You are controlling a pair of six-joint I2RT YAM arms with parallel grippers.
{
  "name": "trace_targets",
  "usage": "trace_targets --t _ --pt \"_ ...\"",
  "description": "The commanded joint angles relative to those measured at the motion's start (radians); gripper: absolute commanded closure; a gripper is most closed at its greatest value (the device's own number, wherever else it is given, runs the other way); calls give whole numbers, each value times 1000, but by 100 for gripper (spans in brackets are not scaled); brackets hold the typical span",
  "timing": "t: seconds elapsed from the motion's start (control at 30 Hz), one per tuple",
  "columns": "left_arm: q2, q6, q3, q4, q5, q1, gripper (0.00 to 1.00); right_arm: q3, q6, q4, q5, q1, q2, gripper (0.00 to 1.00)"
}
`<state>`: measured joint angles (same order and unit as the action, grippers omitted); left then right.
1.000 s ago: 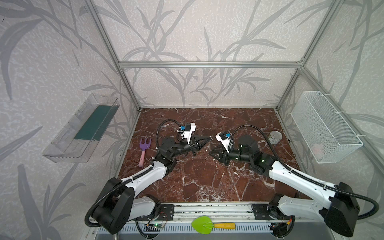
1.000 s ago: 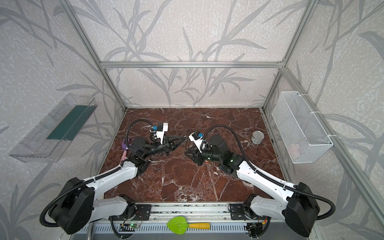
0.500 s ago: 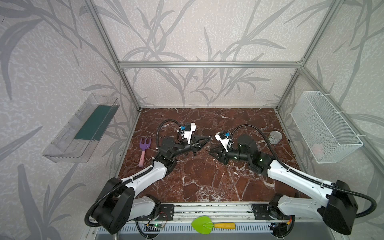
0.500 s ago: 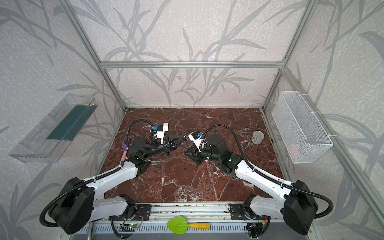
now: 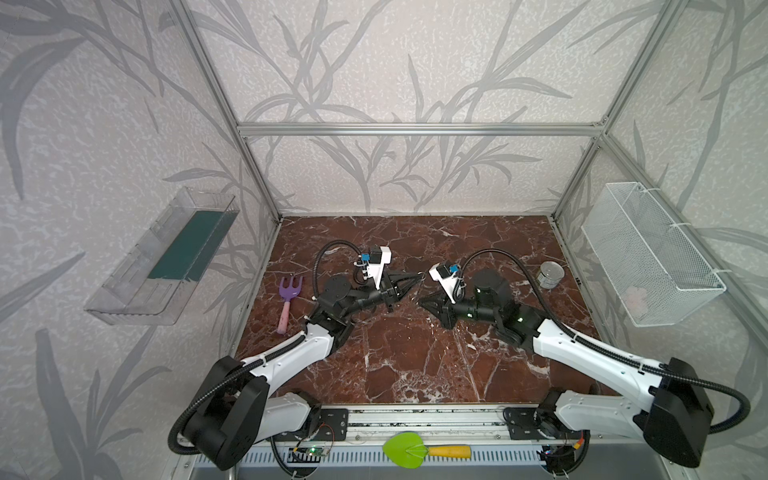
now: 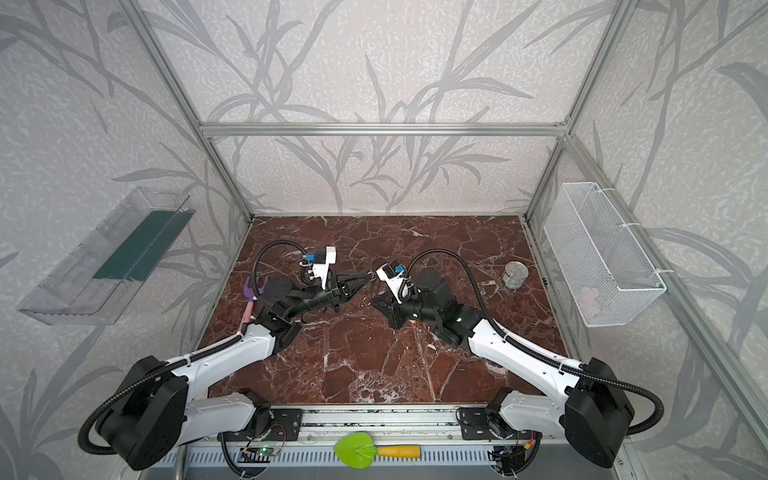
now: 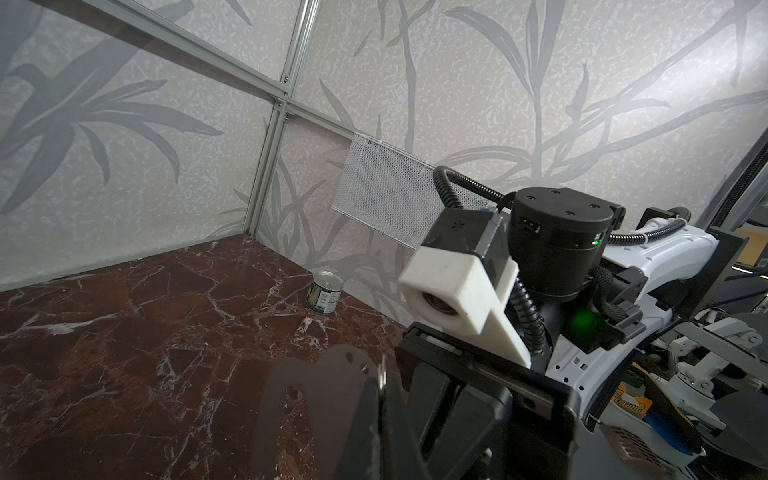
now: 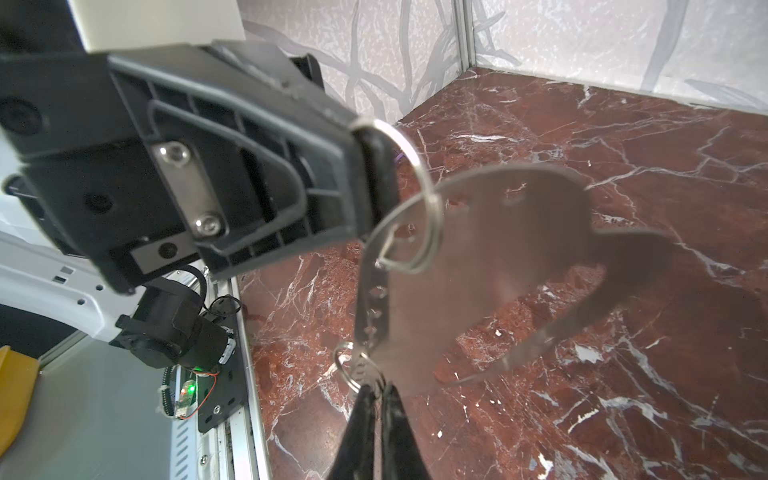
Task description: Put the keys on the keyring
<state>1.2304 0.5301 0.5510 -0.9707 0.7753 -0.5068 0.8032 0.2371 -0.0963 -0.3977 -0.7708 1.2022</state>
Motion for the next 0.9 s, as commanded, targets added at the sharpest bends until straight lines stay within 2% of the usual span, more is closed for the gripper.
trace_targets --t 0.0,0.2,0.3,0.87 --pt "-33 -16 -12 -20 -19 -5 100 31 -11 15 17 5 -22 96" --pt "-58 -34 -23 10 -58 -5 100 36 -14 29 16 5 -32 99" --pt "-71 -47 -34 19 -90 -7 100 35 -7 23 -8 5 -30 90" --pt "-83 -56 -39 28 -107 -15 100 31 22 -29 -64 5 3 74"
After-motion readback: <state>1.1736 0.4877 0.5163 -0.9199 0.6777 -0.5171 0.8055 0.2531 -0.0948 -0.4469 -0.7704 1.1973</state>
